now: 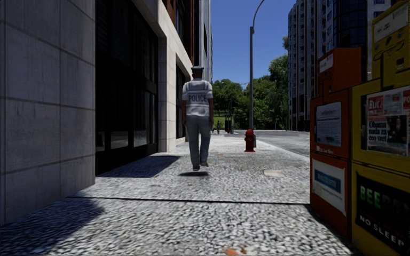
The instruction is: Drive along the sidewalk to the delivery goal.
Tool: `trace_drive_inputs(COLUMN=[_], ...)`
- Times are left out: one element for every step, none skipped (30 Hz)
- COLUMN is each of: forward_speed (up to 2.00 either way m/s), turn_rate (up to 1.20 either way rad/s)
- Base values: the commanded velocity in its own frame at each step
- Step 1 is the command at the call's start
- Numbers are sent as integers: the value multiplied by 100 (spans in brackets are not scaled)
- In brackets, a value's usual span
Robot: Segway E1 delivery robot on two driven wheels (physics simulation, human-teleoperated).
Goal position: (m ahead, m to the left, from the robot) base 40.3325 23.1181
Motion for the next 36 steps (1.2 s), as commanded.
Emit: trace_drive_inputs(forward_speed=[110, 110, 110, 110, 110, 110, 110, 110, 110, 110, 110, 110, 111, 111, 111, 111, 111, 111, 111, 111, 111, 111, 111, 111, 111, 111, 111, 112, 112, 114, 114, 116, 117, 117, 117, 117], turn_rate=[0, 0, 0, 0, 0, 0, 0, 0, 0, -9, -9, -14, -15, -16, -16, -16, -16, -16, -16, -16, -16, -16, -16, -16, -16, -16, -16, -16, -16, -16, -16, -16, -16, -16, -16, -16])
